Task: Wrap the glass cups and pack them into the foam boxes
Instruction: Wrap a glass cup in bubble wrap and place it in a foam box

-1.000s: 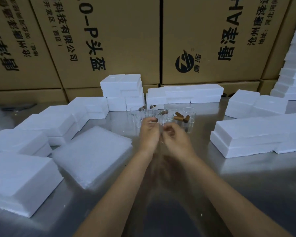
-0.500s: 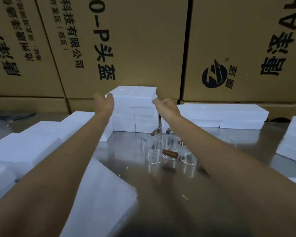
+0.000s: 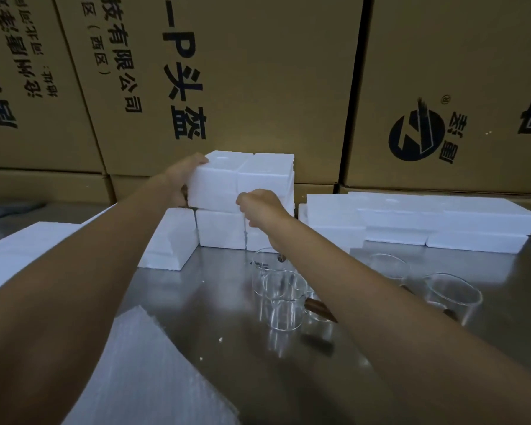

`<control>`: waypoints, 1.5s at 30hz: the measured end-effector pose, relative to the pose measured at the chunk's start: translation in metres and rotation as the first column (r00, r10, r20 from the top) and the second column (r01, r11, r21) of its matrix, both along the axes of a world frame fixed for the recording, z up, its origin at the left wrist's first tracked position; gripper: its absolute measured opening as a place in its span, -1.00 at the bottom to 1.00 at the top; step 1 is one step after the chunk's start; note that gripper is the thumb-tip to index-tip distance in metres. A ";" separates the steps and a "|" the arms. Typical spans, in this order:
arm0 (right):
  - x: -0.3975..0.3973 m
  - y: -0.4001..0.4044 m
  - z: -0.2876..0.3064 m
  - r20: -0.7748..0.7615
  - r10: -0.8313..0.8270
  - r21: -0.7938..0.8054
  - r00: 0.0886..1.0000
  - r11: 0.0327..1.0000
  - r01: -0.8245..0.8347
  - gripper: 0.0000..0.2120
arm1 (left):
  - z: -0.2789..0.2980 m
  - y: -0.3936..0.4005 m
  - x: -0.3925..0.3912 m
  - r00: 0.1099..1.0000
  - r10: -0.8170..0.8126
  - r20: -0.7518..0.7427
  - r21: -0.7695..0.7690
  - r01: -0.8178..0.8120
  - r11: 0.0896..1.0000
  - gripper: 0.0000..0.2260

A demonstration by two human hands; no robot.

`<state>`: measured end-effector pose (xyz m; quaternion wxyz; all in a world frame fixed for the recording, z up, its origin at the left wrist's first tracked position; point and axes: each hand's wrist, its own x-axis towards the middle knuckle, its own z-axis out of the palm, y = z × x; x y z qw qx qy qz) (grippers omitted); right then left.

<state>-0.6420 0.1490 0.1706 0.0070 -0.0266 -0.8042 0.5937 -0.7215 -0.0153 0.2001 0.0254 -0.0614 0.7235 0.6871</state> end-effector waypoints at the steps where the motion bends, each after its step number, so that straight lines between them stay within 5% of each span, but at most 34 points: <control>1: -0.001 0.000 -0.001 -0.001 0.001 0.010 1.000 1.000 -0.001 -0.92 | 0.002 -0.002 0.000 1.000 0.008 -0.020 -0.008 -0.008 1.000 -0.63; 6: 0.008 -0.003 0.000 0.009 0.025 -0.016 1.000 1.000 -0.025 -0.66 | 0.017 -0.010 0.024 0.988 0.103 -0.115 0.028 -0.101 0.995 -0.77; 9: 0.032 -0.009 0.016 0.051 0.107 -0.128 0.993 0.987 -0.099 -0.70 | 0.027 -0.013 0.052 0.956 0.234 -0.175 0.142 -0.210 0.967 -0.63; 14: 0.082 -0.008 0.050 0.037 0.199 -0.378 0.979 0.910 -0.170 -0.78 | 0.050 -0.005 0.115 0.885 0.334 -0.326 0.246 -0.261 0.933 -0.84; 17: 0.121 0.009 0.067 0.008 0.108 -0.434 0.994 0.896 -0.094 -0.76 | 0.066 -0.009 0.158 0.920 0.174 -0.352 0.160 -0.124 0.979 -0.78; 21: 0.192 0.049 0.062 -0.019 0.012 -0.475 1.000 0.880 -0.020 -0.41 | 0.070 -0.013 0.221 0.960 -0.139 -0.244 0.045 0.154 0.987 -0.63; 27: 0.300 0.084 0.024 0.006 -0.035 -0.511 0.999 0.859 0.033 -0.47 | 0.025 0.010 0.303 0.878 -0.471 -0.082 0.046 0.475 0.879 -0.58; 34: 0.389 0.100 -0.019 0.171 -0.215 -0.320 0.962 0.911 0.260 -0.58 | -0.035 0.034 0.375 0.824 -0.558 0.095 0.097 0.551 0.829 -0.58; 41: 0.445 0.106 -0.054 0.197 -0.279 -0.154 0.940 0.938 0.311 -0.64 | -0.076 0.058 0.425 0.952 -0.299 -0.060 0.129 0.304 0.944 -0.79; 45: 0.454 0.107 -0.056 0.167 -0.350 -0.155 0.922 0.914 0.375 -0.69 | -0.085 0.053 0.450 0.967 -0.228 -0.116 0.102 0.240 0.965 -0.73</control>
